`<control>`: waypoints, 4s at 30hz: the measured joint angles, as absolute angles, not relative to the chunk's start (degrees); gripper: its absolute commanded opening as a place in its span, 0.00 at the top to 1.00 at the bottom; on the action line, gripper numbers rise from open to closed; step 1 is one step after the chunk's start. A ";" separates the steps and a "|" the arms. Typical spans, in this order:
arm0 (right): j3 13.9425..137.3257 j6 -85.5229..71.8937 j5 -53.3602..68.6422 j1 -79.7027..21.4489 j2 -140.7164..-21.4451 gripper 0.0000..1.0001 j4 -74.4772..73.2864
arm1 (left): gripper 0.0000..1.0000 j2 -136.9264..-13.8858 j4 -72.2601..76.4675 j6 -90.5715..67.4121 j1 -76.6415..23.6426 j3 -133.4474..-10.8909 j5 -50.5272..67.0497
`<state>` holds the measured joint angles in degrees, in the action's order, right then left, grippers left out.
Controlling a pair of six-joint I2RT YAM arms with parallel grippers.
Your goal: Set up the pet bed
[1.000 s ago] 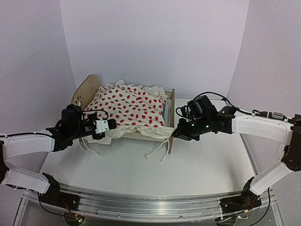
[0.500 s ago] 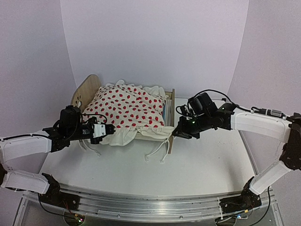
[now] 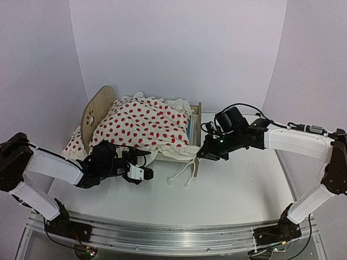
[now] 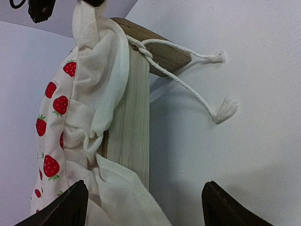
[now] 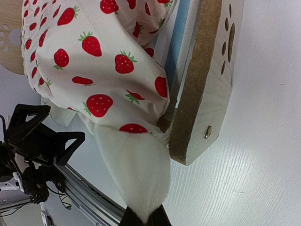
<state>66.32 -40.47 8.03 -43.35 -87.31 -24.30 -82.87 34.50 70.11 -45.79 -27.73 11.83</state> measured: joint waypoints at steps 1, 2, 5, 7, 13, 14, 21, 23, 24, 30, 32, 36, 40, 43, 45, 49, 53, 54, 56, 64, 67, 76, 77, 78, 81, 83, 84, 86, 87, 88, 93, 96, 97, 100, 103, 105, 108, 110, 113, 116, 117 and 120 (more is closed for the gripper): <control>66.32 -40.45 8.03 -43.35 -87.31 1.00 -24.28 | 0.16 -83.47 36.09 70.81 -46.07 -27.37 11.16; 66.32 -40.43 8.03 -43.35 -87.31 1.00 -24.26 | 0.19 -84.19 37.52 71.57 -46.29 -27.15 10.34; 66.32 -40.32 8.05 -43.35 -87.31 1.00 -24.07 | 0.29 -85.27 40.08 73.64 -45.78 -26.72 8.41; 66.32 -40.26 8.10 -43.35 -87.31 1.00 -23.99 | 0.34 -85.33 41.27 74.96 -44.66 -26.65 7.71; 66.32 -40.16 8.64 -43.35 -87.31 1.00 -23.47 | 0.82 -85.58 42.31 78.47 -40.51 -26.65 7.38; 66.32 -40.09 8.73 -43.35 -87.31 1.00 -23.41 | 0.94 -85.58 42.42 78.77 -40.26 -26.65 7.41; 66.30 -40.04 8.60 -43.35 -87.31 1.00 -23.20 | 1.00 -82.45 40.68 76.98 -40.29 -26.77 7.83; 66.30 -40.07 8.17 -43.35 -87.29 1.00 -23.19 | 1.00 -79.45 36.24 73.06 -39.91 -28.26 8.64; 66.30 -40.07 7.89 -43.35 -87.25 1.00 -23.21 | 1.00 -77.77 33.62 70.95 -39.41 -29.56 9.40; 66.08 -40.28 6.95 -42.46 -86.70 1.00 -23.72 | 1.00 -67.76 24.97 63.32 -36.75 -32.25 15.06; 65.71 -40.32 6.73 -41.84 -86.29 1.00 -24.16 | 1.00 -65.90 22.61 62.16 -36.35 -32.09 16.76; 64.82 -40.38 6.86 -41.29 -85.30 1.00 -25.01 | 1.00 -65.15 18.85 61.32 -35.89 -31.34 18.87; 64.64 -40.49 10.13 -41.28 -85.52 1.00 -25.15 | 0.96 -65.48 16.12 62.39 -35.77 -29.81 21.25; 64.86 -40.39 13.71 -41.47 -87.05 0.83 -25.15 | 0.64 -66.89 14.22 64.47 -35.70 -29.50 22.50; 65.05 -40.32 16.32 -41.72 -88.79 0.67 -25.27 | 0.47 -68.18 12.03 66.42 -35.66 -29.50 22.86; 64.46 -39.95 18.68 -41.82 -88.91 0.51 -27.11 | 0.33 -68.20 4.40 70.97 -35.55 -29.50 24.36; 64.59 -38.09 18.76 -41.81 -86.54 0.40 -30.53 | 0.29 -64.32 -4.83 74.76 -35.51 -29.53 26.70; 65.37 -37.22 18.38 -41.73 -85.94 0.38 -32.18 | 0.29 -62.99 -6.70 74.92 -35.51 -29.70 27.14; 67.95 -35.59 17.40 -41.13 -85.15 0.34 -35.30 | 0.29 -60.83 -10.16 74.16 -35.52 -30.92 27.64; 89.18 -29.88 6.14 -31.02 -93.91 0.33 -39.97 | 0.15 -66.57 -12.28 51.18 -35.03 -52.64 13.72; 98.73 -28.41 0.77 -29.07 -103.06 0.35 -39.95 | 0.11 -68.76 -10.44 42.51 -31.68 -59.54 5.10; 117.11 -26.98 -3.98 -29.31 -127.43 0.60 -39.27 | 0.08 -74.90 -14.70 29.11 -15.71 -71.66 -10.60; 117.55 -27.12 -3.79 -29.33 -128.61 0.64 -39.19 | 0.08 -75.33 -15.55 28.67 -15.05 -71.67 -11.18; 117.81 -27.33 -3.50 -29.34 -129.64 0.67 -39.07 | 0.07 -75.74 -16.29 28.36 -14.53 -71.68 -11.63; 117.48 -28.17 -3.59 -29.62 -129.89 0.77 -38.28 | 0.08 -78.05 -19.41 27.85 -13.07 -72.90 -12.43; 114.58 -29.77 -5.65 -29.93 -128.20 0.86 -36.39 | 0.09 -79.95 -20.88 27.46 -12.53 -73.98 -12.98; 112.59 -30.70 -7.13 -30.08 -127.00 0.88 -35.35 | 0.10 -80.59 -21.08 27.33 -12.36 -74.17 -13.28; 106.91 -31.16 -9.25 -30.13 -123.23 0.90 -34.24 | 0.11 -81.55 -21.20 27.19 -12.18 -74.29 -13.57; 104.06 -30.99 -9.68 -30.16 -121.20 0.89 -33.93 | 0.12 -81.96 -21.33 27.13 -12.16 -74.50 -13.30; 100.85 -30.93 -10.31 -30.27 -118.95 0.87 -33.42 | 0.13 -82.35 -21.70 27.01 -12.18 -74.93 -12.53; 86.30 -33.90 -16.51 -33.87 -107.48 0.74 -35.57 | 0.18 -86.88 -26.18 26.80 -13.58 -81.52 -6.17; 79.94 -36.51 -18.81 -37.44 -101.75 0.59 -38.13 | 0.18 -88.73 -28.23 26.10 -13.97 -84.31 -2.80; 78.37 -36.76 -18.83 -38.95 -99.98 0.52 -39.65 | 0.18 -88.86 -28.47 25.96 -14.23 -84.48 -2.06; 75.62 -37.57 -17.54 -44.41 -94.07 0.34 -45.80 | 0.20 -88.90 -29.11 25.87 -14.75 -84.53 -0.11; 75.64 -36.72 -16.67 -45.67 -88.99 0.24 -50.99 | 0.22 -88.92 -30.61 26.11 -15.00 -84.65 2.99; 77.14 -34.70 -16.25 -41.53 -86.06 0.18 -55.01 | 0.23 -89.02 -32.25 26.67 -15.12 -85.21 6.25; 82.76 -29.99 -15.55 -32.13 -84.86 0.18 -58.84 | 0.23 -89.03 -34.54 27.00 -15.59 -86.49 9.42; 89.75 -24.30 -14.27 -27.18 -87.17 0.20 -60.98 | 0.23 -89.01 -35.11 26.98 -15.93 -87.21 9.95; 102.82 -14.80 -10.41 -24.78 -95.03 0.25 -61.48 | 0.30 -88.40 -36.85 26.96 -16.40 -88.16 9.83; 115.67 -8.31 -6.07 -23.11 -106.59 0.29 -61.32 | 0.32 -85.82 -39.48 28.00 -16.30 -88.52 10.82; 119.09 -6.93 -5.07 -22.45 -110.51 0.29 -61.22 | 0.32 -84.36 -40.52 28.88 -16.20 -88.42 11.83; 127.63 -4.70 -3.30 -20.09 -121.51 0.31 -61.61 | 0.33 -78.23 -43.74 34.15 -15.76 -86.24 17.84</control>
<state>127.63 -4.70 -3.30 -20.09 -121.51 -61.61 -78.23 -43.74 34.15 -15.76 -86.24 17.84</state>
